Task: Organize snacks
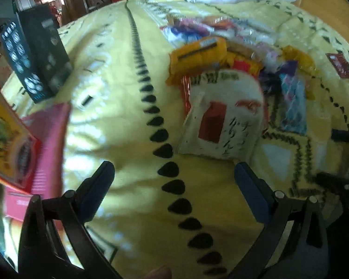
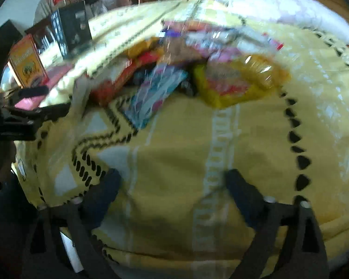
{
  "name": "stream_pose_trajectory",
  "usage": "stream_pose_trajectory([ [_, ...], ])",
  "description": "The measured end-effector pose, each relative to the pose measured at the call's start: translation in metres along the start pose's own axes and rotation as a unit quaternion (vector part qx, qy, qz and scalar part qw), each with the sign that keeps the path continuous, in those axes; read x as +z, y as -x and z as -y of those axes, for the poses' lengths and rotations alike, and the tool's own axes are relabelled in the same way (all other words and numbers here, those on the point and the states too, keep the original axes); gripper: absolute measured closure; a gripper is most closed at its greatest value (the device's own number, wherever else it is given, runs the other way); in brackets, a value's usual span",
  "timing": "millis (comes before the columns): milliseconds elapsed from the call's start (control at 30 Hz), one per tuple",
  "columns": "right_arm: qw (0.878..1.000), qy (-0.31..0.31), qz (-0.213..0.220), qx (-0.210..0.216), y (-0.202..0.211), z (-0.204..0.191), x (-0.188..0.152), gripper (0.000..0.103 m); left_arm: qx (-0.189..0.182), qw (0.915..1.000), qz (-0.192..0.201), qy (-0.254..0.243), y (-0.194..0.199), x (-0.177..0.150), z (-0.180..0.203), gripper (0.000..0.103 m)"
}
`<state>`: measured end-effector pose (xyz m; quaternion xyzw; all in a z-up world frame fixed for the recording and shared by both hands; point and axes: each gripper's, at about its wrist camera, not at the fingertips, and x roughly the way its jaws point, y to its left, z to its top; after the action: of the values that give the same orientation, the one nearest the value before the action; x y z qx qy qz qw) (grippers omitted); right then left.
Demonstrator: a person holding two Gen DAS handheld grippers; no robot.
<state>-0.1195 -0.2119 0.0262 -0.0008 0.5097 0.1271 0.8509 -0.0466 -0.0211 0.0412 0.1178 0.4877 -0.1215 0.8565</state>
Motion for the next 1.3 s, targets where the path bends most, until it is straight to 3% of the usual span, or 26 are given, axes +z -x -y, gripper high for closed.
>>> stream_pose_trajectory([
  [167,1.0,-0.004,-0.003,0.004,-0.002,0.003,0.0,0.0,-0.039,0.9984,0.022,0.033,-0.007,-0.013,-0.013,0.0],
  [367,1.0,-0.001,-0.003,-0.006,-0.003,-0.002,0.001,0.0,-0.039,0.9979,0.042,0.03,-0.005,-0.021,-0.01,0.0],
  [1300,1.0,-0.001,-0.003,-0.008,-0.003,-0.001,0.001,0.0,-0.041,0.9972,0.054,0.032,-0.008,-0.022,-0.01,0.0],
])
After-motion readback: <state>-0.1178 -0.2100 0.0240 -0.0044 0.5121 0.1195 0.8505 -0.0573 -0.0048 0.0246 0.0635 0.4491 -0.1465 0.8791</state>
